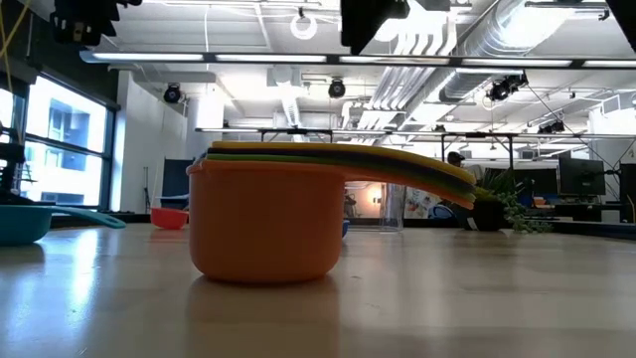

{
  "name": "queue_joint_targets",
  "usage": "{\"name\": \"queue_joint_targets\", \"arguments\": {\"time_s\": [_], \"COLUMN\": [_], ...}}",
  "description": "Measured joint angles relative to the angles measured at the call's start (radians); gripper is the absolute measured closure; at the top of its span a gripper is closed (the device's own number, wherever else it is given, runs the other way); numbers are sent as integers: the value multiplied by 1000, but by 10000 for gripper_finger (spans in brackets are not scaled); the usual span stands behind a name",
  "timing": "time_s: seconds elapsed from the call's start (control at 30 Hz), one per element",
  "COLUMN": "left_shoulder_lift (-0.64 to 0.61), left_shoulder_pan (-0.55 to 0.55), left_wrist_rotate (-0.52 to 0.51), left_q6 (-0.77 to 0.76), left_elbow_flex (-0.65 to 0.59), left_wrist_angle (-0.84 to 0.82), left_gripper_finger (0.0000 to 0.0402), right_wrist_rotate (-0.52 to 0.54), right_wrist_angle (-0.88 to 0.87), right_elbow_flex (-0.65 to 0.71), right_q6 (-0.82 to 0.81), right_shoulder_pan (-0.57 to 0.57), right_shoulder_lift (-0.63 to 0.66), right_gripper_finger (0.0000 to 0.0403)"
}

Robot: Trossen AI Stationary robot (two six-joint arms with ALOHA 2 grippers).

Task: Nest measuring cups in basket
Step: Stack the light blue measuring cup in the yellow measuring cup

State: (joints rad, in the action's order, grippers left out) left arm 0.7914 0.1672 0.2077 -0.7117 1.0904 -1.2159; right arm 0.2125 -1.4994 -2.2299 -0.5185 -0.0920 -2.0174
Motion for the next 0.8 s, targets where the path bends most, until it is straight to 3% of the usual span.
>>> {"name": "queue_joint_targets", "arguments": {"time_s": [0.33, 0.8], "left_shoulder_lift": [3, 36], "left_shoulder_pan": [-133, -438], "left_wrist_rotate": [-6, -11], "left_q6": [-97, -151], "left_elbow_flex": [0, 0], "left_wrist_angle": [1, 1], "left_gripper_finger": [314, 314], "right_wrist_rotate": [28, 9], "right_wrist_angle": [-53, -73], "right_elbow_flex": [0, 0], "right_q6": [191, 296], "right_shoulder_pan": [170, 350], "right_shoulder_lift": [134, 238], "right_gripper_finger": [284, 284]}}
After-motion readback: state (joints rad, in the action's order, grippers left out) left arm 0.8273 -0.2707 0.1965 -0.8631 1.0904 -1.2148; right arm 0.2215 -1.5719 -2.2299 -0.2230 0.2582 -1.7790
